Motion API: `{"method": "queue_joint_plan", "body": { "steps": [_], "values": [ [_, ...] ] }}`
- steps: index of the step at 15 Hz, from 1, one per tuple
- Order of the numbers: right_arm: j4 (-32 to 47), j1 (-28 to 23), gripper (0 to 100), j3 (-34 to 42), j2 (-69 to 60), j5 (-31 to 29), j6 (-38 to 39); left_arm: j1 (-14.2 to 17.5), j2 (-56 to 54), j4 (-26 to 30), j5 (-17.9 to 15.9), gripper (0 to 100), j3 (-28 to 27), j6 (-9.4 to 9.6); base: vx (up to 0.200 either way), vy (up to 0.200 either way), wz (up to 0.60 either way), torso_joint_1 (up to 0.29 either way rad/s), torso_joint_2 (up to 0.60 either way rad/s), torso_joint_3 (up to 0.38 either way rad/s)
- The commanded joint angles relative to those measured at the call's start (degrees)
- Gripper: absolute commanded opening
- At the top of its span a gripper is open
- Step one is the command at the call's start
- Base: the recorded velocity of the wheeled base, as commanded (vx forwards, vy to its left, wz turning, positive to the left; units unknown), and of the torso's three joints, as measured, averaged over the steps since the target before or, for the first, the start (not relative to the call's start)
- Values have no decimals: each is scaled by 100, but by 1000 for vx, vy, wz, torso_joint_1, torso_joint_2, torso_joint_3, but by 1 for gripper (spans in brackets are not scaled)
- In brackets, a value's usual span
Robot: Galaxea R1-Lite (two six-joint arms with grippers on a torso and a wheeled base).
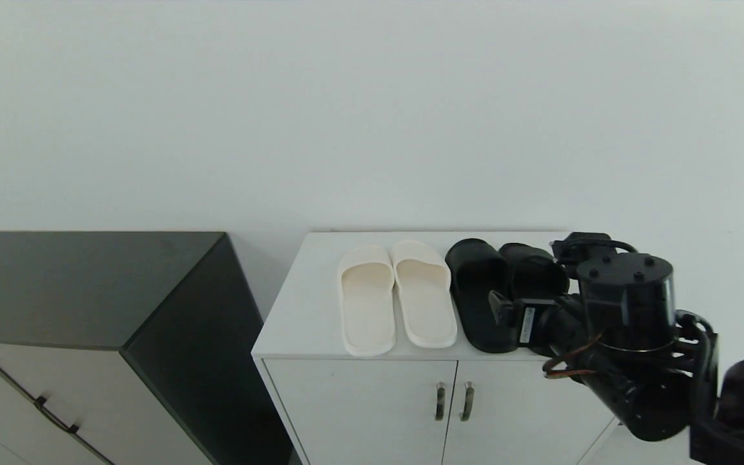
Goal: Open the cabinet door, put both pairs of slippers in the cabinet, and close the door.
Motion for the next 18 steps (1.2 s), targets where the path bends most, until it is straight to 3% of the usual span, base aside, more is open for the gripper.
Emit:
{"method": "queue_joint_plan", "body": {
  "steps": [1,5,9,18],
  "values": [
    [-530,-349,100,-225,957,-27,-245,3,-1,0,9,0,0,-4,0,0,0,0,0,0],
    [-724,-578,100,-902,1563,25,-473,3,-1,0,9,0,0,-4,0,0,0,0,0,0],
    [-724,-841,100,-1394,1800,438,-781,3,-1,0,0,0,0,-4,0,0,0,0,0,0],
    [-715,-1193,100,-1948,2169,755,-825,3,-1,0,9,0,0,-13,0,0,0,0,0,0]
  ]
}}
